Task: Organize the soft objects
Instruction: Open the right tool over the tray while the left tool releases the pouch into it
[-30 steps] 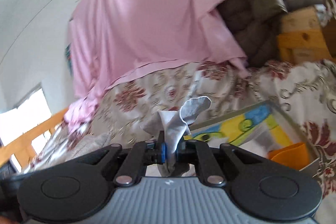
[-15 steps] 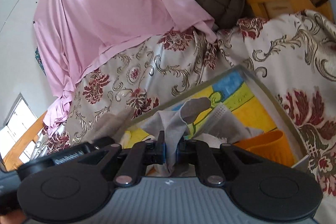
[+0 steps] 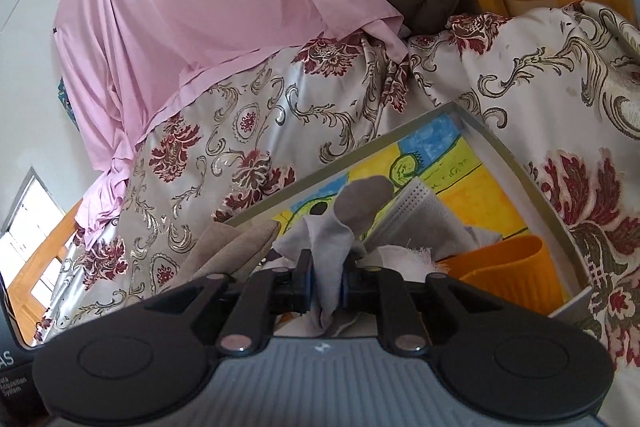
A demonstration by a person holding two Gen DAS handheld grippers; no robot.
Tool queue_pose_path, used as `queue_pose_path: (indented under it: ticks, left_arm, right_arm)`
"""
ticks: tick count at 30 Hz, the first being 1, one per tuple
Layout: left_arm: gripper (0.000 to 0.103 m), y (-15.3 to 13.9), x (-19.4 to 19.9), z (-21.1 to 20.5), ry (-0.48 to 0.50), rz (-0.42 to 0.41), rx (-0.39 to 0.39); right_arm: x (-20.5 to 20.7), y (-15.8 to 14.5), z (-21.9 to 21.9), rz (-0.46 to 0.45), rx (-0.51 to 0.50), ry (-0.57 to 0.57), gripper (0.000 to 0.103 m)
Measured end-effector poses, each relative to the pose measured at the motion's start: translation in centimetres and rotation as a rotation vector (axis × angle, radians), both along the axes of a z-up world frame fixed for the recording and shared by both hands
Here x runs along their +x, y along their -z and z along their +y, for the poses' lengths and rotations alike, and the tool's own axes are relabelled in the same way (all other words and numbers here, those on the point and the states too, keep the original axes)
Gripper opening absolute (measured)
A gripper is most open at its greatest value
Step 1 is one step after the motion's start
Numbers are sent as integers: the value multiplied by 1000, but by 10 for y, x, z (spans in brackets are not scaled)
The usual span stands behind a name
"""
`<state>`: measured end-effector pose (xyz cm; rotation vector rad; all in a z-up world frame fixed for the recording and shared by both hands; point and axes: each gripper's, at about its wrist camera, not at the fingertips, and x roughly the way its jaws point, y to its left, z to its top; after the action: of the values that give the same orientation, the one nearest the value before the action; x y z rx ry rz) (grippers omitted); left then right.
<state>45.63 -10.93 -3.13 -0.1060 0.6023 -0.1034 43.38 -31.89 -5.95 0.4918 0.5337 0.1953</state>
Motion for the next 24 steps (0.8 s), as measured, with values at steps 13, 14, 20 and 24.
queue_pose_path:
  ticks: [13,14,20,24]
  left_arm:
    - [34,2,0,0,10,13,-12]
    - [35,2,1,1,6,18,-22]
    - [39,2,0,3,-2,23,-34]
    - [44,2,-2,6,-15,40,-67]
  right_arm:
    - [0,1,-2,12,6,11,24]
    - [0,1,-3,11,7,11,25]
    - [0,0,-4,10,17,14,38]
    - [-2,-1,-7,0,37,18,54]
